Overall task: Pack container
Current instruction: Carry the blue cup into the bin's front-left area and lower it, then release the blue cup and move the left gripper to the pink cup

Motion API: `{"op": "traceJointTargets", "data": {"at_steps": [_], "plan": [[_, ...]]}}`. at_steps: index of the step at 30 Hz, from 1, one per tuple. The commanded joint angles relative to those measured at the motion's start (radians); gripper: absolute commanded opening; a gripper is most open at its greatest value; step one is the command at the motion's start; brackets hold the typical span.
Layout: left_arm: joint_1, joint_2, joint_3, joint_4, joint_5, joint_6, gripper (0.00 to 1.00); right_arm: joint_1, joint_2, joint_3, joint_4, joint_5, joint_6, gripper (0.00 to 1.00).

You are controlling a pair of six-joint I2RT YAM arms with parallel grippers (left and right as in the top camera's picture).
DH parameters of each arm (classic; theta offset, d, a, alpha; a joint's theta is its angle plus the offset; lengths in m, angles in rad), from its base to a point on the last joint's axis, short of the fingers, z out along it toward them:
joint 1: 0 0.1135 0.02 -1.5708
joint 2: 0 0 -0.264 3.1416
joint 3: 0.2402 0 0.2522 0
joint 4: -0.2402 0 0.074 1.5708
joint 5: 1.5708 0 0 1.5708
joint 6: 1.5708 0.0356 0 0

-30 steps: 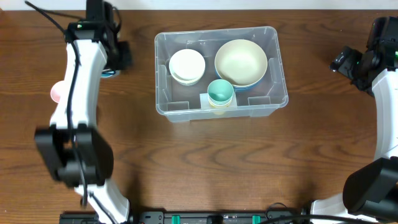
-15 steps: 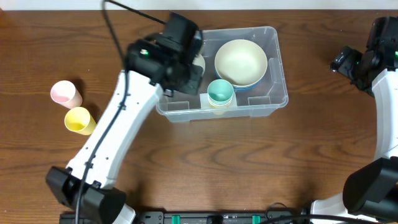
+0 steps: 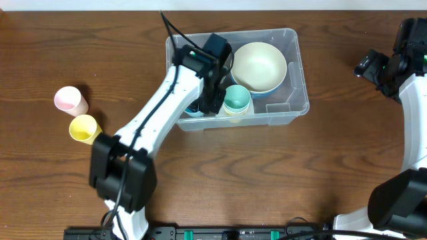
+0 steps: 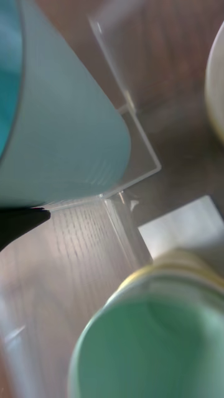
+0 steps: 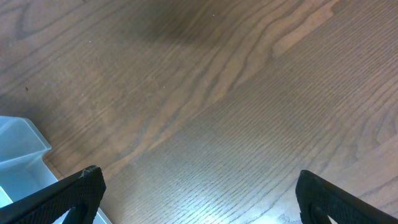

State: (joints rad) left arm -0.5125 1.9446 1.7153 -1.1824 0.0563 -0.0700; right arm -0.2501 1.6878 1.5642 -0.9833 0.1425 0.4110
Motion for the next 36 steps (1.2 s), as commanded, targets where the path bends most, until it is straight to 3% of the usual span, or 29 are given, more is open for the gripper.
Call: {"op": "traceJointTargets", "data": {"at_steps": [1, 14, 22, 36], "plan": [[0.002, 0.050, -0.009, -0.006, -0.015, 0.016, 0.06, -0.005, 0.000, 0.003, -0.001, 0.004, 0.015, 0.99], [0.002, 0.163, -0.010, 0.006, -0.016, 0.016, 0.06, -0.005, 0.000, 0.003, -0.001, 0.004, 0.015, 0.99], [0.003, 0.163, -0.010, 0.014, -0.016, 0.016, 0.38, -0.005, 0.000, 0.003, -0.001, 0.004, 0.015, 0.99], [0.038, 0.138, 0.025, 0.013, -0.016, 0.015, 0.41, -0.005, 0.000, 0.003, -0.001, 0.004, 0.015, 0.99]]}}
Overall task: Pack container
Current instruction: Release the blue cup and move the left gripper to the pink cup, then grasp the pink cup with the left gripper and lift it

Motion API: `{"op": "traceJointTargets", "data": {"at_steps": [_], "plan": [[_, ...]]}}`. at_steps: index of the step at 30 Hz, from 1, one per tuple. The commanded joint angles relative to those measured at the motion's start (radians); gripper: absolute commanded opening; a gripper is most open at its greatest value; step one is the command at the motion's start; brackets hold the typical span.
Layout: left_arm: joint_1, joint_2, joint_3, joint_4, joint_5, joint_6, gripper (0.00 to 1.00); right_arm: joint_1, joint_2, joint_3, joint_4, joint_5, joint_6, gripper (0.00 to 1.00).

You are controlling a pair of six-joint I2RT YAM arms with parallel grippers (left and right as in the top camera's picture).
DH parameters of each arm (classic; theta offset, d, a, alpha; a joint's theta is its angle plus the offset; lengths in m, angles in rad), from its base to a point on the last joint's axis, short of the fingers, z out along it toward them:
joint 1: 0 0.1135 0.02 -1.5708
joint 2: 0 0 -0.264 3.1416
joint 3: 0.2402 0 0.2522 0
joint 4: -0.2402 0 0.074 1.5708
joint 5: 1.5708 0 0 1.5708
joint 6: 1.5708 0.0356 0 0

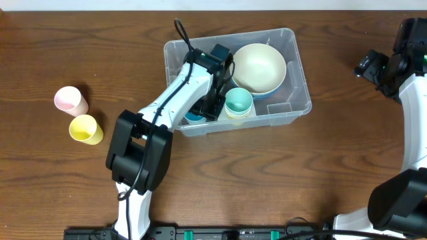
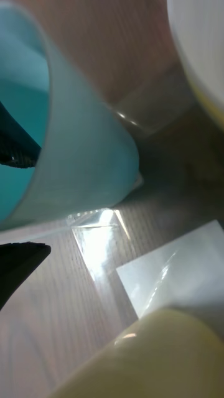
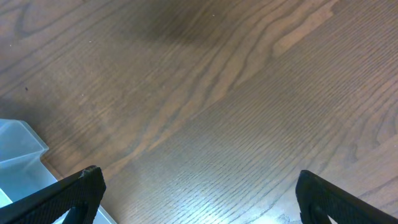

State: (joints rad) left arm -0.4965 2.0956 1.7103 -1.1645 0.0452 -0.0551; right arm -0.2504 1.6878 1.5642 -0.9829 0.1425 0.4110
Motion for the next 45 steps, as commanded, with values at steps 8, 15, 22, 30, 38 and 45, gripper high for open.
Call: {"op": "traceJointTargets", "data": {"at_steps": [8, 15, 22, 30, 38, 45], "plan": [[0.068, -0.072, 0.071, 0.003, -0.005, -0.087, 0.47, -0.005, 0.000, 0.003, -0.002, 0.004, 0.015, 0.99], [0.092, -0.182, 0.072, 0.041, -0.005, -0.158, 0.70, -0.005, 0.000, 0.003, -0.001, 0.004, 0.015, 0.99], [0.150, -0.362, 0.072, 0.034, -0.012, -0.183, 0.77, -0.005, 0.000, 0.003, -0.001, 0.004, 0.015, 0.99], [0.285, -0.513, 0.072, -0.059, -0.214, -0.213, 0.78, -0.005, 0.000, 0.003, -0.002, 0.004, 0.015, 0.99], [0.458, -0.471, 0.060, -0.008, -0.309, -0.213, 0.86, -0.005, 0.000, 0.003, -0.002, 0.004, 0.014, 0.99], [0.621, -0.379, 0.059, 0.099, -0.308, -0.212, 0.95, -0.005, 0.000, 0.003, -0.001, 0.004, 0.015, 0.99]]}}
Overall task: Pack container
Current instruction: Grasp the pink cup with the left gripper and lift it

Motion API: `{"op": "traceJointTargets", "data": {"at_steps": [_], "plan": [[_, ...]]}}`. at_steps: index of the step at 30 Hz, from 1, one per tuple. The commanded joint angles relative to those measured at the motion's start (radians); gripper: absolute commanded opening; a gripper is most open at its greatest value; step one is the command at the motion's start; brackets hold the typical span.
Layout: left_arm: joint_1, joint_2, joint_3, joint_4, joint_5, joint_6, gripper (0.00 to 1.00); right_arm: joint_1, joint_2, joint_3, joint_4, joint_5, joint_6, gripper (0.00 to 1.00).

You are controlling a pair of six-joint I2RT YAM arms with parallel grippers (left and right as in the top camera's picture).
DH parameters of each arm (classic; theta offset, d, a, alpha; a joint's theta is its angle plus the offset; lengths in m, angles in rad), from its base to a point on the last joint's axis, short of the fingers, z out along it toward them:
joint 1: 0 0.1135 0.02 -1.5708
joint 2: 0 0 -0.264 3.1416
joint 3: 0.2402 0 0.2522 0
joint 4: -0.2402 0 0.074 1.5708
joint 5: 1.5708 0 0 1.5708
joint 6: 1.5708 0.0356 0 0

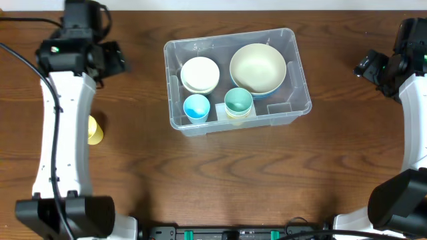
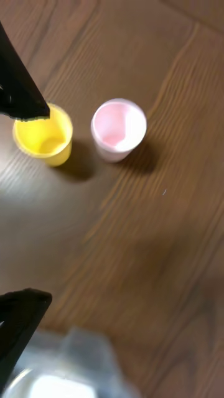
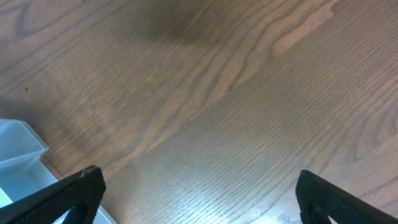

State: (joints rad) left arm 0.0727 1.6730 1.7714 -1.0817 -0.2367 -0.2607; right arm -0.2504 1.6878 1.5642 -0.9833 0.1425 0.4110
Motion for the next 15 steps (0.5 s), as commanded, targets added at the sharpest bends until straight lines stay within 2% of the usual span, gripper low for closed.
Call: {"op": "traceJointTargets", "data": {"at_steps": [1, 4, 8, 15], "plan": [[0.076, 0.064, -0.002, 0.028, -0.026, -0.006, 0.96, -0.005, 0.000, 0.003, -0.001, 0.004, 0.014, 0.98], [0.133, 0.128, -0.002, 0.056, -0.023, -0.006, 0.98, -0.005, 0.000, 0.003, -0.001, 0.004, 0.015, 0.99], [0.203, 0.234, -0.002, 0.103, 0.055, 0.008, 0.98, -0.005, 0.000, 0.003, -0.001, 0.004, 0.015, 0.99], [0.250, 0.364, -0.002, 0.155, 0.103, 0.027, 0.98, -0.005, 0.000, 0.003, -0.001, 0.004, 0.015, 0.99]]}}
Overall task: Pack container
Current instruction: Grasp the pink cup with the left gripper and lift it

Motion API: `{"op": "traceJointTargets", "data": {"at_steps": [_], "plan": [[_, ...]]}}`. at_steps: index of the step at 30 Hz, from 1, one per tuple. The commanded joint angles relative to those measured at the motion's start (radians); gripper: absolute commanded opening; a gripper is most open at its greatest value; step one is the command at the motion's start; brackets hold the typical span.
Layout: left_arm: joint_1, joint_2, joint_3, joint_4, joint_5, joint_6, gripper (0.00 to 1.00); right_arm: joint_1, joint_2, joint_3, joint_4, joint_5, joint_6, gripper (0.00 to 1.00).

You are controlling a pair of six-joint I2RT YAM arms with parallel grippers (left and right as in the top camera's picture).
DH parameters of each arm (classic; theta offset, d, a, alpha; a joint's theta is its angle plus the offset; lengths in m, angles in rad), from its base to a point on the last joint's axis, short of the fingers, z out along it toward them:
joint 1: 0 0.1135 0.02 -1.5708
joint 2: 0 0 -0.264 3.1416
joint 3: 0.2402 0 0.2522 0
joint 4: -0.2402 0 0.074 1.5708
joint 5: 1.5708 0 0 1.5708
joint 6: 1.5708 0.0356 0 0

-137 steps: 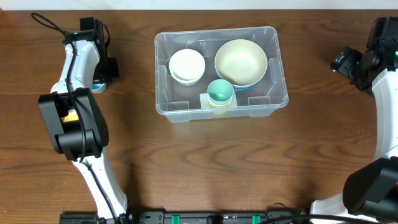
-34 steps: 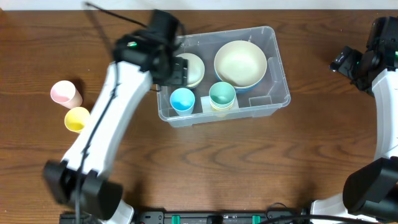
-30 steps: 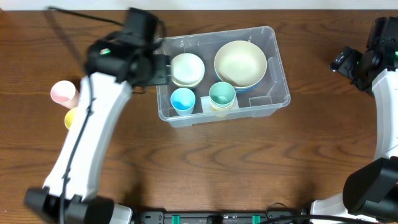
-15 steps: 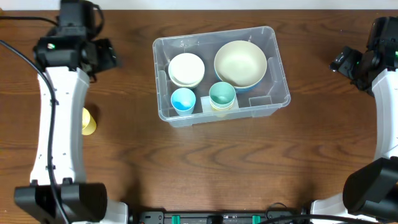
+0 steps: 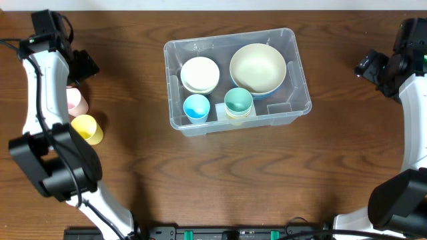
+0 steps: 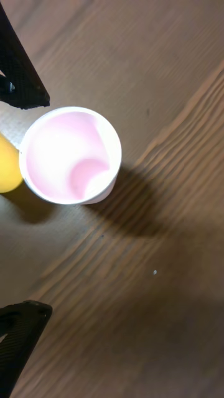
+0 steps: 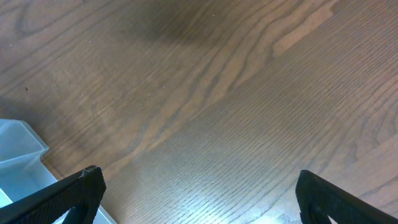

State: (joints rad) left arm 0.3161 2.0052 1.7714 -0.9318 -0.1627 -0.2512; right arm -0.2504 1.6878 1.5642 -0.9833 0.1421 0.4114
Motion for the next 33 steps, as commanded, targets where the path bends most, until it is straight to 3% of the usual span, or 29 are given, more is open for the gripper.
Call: {"op": "traceJointTargets", "data": {"at_steps": [1, 4, 15, 20, 27, 33], "plan": [[0.008, 0.045, -0.002, 0.011, 0.045, 0.027, 0.96, -0.005, 0.000, 0.003, -0.001, 0.004, 0.014, 0.99], [0.009, 0.085, -0.002, 0.022, 0.103, 0.045, 0.89, -0.005, 0.000, 0.003, -0.001, 0.004, 0.014, 0.99], [0.008, 0.176, -0.002, 0.019, 0.110, 0.048, 0.44, -0.005, 0.000, 0.003, -0.001, 0.004, 0.014, 0.99], [0.008, 0.177, -0.002, 0.017, 0.099, 0.051, 0.07, -0.005, 0.000, 0.003, -0.001, 0.004, 0.014, 0.99], [-0.002, 0.155, -0.002, -0.035, 0.100, 0.051, 0.06, -0.005, 0.000, 0.003, -0.001, 0.004, 0.014, 0.99], [-0.051, 0.031, -0.002, -0.059, 0.104, 0.047, 0.06, -0.005, 0.000, 0.003, -0.001, 0.004, 0.014, 0.99]]}}
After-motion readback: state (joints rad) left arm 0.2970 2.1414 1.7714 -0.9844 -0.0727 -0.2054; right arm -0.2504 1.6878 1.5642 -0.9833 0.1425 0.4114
